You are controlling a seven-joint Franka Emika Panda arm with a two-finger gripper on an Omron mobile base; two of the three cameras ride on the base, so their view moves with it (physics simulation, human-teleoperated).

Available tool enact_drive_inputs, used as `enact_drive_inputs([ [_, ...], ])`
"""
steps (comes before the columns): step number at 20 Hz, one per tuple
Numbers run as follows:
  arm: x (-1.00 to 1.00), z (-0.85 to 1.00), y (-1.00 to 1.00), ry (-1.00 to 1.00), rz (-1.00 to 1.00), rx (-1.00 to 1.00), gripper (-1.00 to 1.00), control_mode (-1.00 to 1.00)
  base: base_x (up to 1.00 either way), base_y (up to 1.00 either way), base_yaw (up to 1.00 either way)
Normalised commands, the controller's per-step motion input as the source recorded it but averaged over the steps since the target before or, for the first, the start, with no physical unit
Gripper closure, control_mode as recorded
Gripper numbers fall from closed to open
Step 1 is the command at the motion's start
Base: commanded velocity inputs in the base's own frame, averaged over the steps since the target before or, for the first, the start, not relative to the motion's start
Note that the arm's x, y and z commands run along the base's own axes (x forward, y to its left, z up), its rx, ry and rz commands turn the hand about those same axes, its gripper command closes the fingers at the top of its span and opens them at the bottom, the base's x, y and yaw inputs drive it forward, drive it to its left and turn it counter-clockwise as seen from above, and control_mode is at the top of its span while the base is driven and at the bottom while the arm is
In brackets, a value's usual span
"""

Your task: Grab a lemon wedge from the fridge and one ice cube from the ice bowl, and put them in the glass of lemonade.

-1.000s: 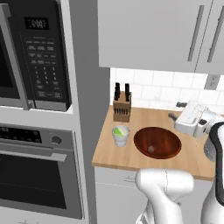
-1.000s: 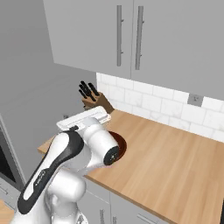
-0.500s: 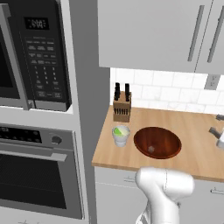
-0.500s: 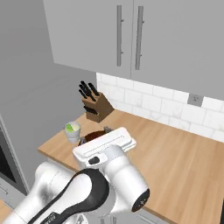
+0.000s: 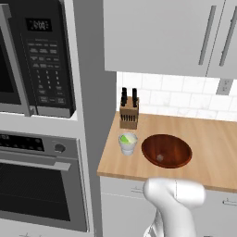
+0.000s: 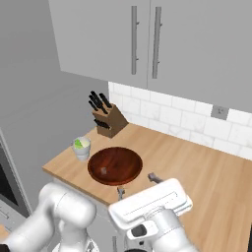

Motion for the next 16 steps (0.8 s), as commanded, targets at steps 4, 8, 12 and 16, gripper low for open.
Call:
enact_drive_inputs([
  [4,-0.26,0.00,-0.22,0.01,0.00,0.01,-1.00,-1.00,0.00,0.00,0.00],
  [8,0.27,0.13,-0.09,0.30,0.06,-0.08,-1.00,-1.00,0.00,0.00,0.00],
  [12,0.97,0.04,0.19,0.38,0.10,-0.13,-1.00,-1.00,0.00,0.00,0.00],
  [16,1.00,-0.20,0.06,0.19,0.03,-0.02,-1.00,-1.00,0.00,0.00,0.00],
])
